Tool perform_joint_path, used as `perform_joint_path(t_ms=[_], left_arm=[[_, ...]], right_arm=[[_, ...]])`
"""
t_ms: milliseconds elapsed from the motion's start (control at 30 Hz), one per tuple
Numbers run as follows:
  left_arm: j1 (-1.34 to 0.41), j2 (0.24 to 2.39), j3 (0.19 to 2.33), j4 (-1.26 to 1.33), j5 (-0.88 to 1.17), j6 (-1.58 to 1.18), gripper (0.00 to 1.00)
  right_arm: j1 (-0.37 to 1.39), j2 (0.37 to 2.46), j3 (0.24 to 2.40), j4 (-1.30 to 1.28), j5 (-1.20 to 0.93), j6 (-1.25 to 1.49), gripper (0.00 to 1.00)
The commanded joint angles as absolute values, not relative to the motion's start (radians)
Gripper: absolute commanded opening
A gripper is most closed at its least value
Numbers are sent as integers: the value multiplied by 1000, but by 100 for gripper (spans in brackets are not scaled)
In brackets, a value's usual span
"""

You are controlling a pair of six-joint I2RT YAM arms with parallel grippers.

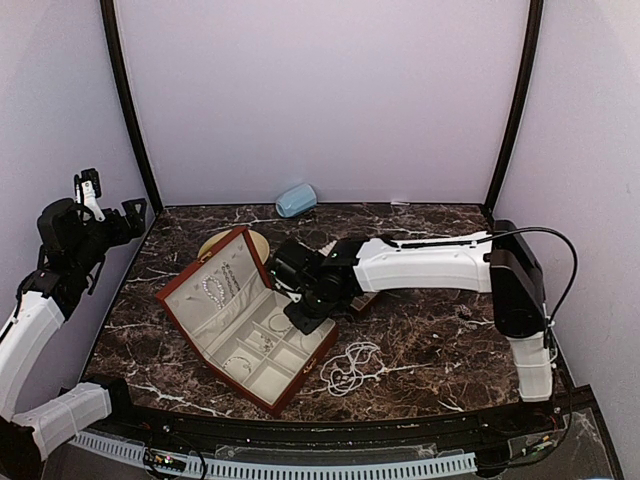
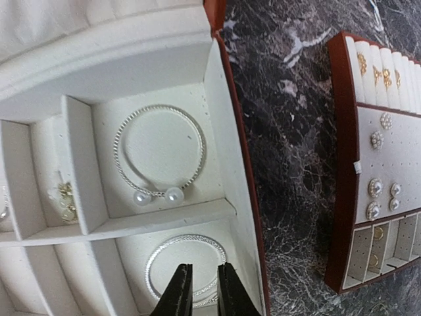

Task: Organize the mixed jewelry
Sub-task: Place the bangle at the center of the board, then pick up the bracelet from the center of the board.

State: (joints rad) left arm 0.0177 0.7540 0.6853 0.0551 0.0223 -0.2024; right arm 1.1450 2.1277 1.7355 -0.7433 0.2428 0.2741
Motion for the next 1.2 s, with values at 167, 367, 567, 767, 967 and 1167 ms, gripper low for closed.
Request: perform_joint_path(t_ms=[167, 367, 567, 767, 967, 1167], left_arm=[[21, 745, 684, 67, 12, -203, 99], [21, 761, 689, 61, 11, -197, 99], [23, 757, 697, 48, -16, -196, 99], [22, 724, 691, 49, -10, -203, 99], [22, 717, 690, 50, -12, -203, 99], [22, 724, 687, 56, 22, -219, 99]], right_arm=[[1109, 1903, 1720, -673, 234, 376, 16], [953, 1731, 1448, -650, 349, 509, 17], [698, 1677, 1310, -772, 447, 572, 19], [477, 1701, 1264, -771, 424, 508, 19], [341, 1775, 1302, -739, 353, 469, 21], [293, 1886, 1374, -731, 375, 427, 21]])
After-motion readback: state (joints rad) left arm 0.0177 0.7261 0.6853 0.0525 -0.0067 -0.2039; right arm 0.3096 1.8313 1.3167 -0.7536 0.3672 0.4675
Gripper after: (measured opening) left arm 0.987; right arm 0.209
